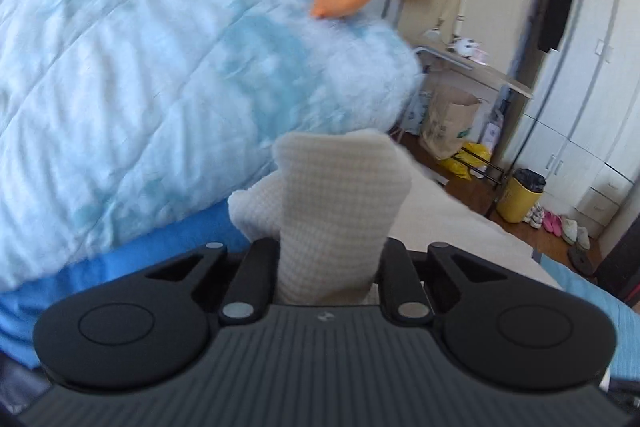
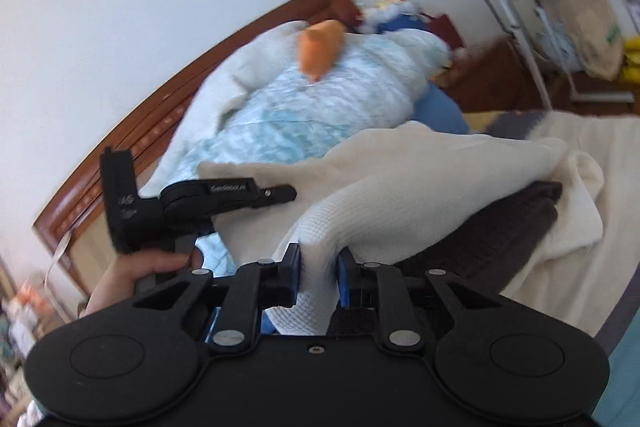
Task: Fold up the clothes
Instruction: 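Lay the robe onto the pillow pile and open both grippers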
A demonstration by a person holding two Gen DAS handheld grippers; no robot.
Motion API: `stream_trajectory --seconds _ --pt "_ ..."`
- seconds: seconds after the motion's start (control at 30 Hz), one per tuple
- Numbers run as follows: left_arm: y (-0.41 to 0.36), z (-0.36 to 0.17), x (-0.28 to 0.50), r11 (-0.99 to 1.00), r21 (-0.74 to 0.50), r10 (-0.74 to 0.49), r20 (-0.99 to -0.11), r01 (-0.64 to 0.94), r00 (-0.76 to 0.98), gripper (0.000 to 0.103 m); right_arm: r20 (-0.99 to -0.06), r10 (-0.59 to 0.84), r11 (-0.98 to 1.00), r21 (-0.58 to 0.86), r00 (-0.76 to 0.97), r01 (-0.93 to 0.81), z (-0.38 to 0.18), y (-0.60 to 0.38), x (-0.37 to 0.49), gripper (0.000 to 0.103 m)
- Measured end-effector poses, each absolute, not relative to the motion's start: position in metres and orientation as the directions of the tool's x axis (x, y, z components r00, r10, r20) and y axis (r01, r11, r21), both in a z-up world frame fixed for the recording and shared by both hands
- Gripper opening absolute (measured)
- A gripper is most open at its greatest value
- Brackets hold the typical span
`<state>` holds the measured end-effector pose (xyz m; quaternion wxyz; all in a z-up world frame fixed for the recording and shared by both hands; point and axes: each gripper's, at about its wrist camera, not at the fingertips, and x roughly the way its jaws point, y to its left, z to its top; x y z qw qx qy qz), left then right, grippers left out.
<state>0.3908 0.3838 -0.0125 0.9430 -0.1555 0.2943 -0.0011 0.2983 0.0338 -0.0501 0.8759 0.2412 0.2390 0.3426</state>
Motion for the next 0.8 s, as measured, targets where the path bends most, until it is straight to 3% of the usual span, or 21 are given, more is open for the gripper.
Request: stream_trajectory --seconds 0.07,0.1,0.13,0.2,0.23,0.33,0.37,0.5,0.57,0.73,0.8 --pt "0.403 -0.049 0.399 0.911 -0.359 -0.082 -0.638 -0.202 0.765 0.017 -0.288 0.741 0.635 0.595 0.607 -0.493 -0.070 0.046 0.297 0.023" --pt "0.412 -0.068 0.401 0.886 -0.392 -0.082 -0.660 -0.248 0.747 0.024 -0.334 0.737 0.652 0.583 0.588 -0.485 -0.084 0.056 0.298 0.023" --pt "0.418 -0.080 0.400 0.868 -0.412 -0.075 -0.660 -0.276 0.748 0.028 -0.379 0.731 0.668 0.571 0.568 -0.478 -0.098 0.066 0.300 0.023" --pt "0.432 -0.092 0.390 0.825 -0.477 -0.074 -0.623 -0.303 0.779 0.049 -0.407 0.747 0.657 0.577 0.526 -0.486 -0.118 0.076 0.302 0.022" --pt "0.442 -0.096 0.383 0.779 -0.544 -0.087 -0.586 -0.312 0.805 0.051 -0.402 0.755 0.646 0.589 0.518 -0.485 -0.121 0.074 0.304 0.023" --pt "0.469 -0.105 0.360 0.627 -0.714 -0.101 -0.470 -0.310 0.877 0.045 -0.377 0.767 0.625 0.619 0.519 -0.476 -0.120 0.062 0.311 0.033" --pt "0.471 -0.101 0.356 0.635 -0.709 -0.083 -0.457 -0.307 0.885 0.040 -0.361 0.766 0.622 0.624 0.532 -0.472 -0.116 0.055 0.313 0.041" --pt "0.462 -0.085 0.359 0.765 -0.556 0.023 -0.481 -0.325 0.877 0.040 -0.281 0.732 0.623 0.644 0.620 -0.444 -0.091 0.015 0.328 0.056" --pt "0.456 -0.080 0.364 0.811 -0.476 0.071 -0.497 -0.340 0.865 0.040 -0.273 0.684 0.637 0.676 0.677 -0.371 -0.084 -0.007 0.348 0.068" --pt "0.456 -0.089 0.373 0.813 -0.484 0.029 -0.522 -0.325 0.852 0.038 -0.379 0.611 0.635 0.759 0.695 -0.145 -0.101 -0.043 0.411 0.070" --pt "0.461 -0.100 0.374 0.783 -0.529 -0.009 -0.537 -0.328 0.844 0.038 -0.368 0.599 0.609 0.786 0.712 -0.107 -0.113 -0.049 0.421 0.070"
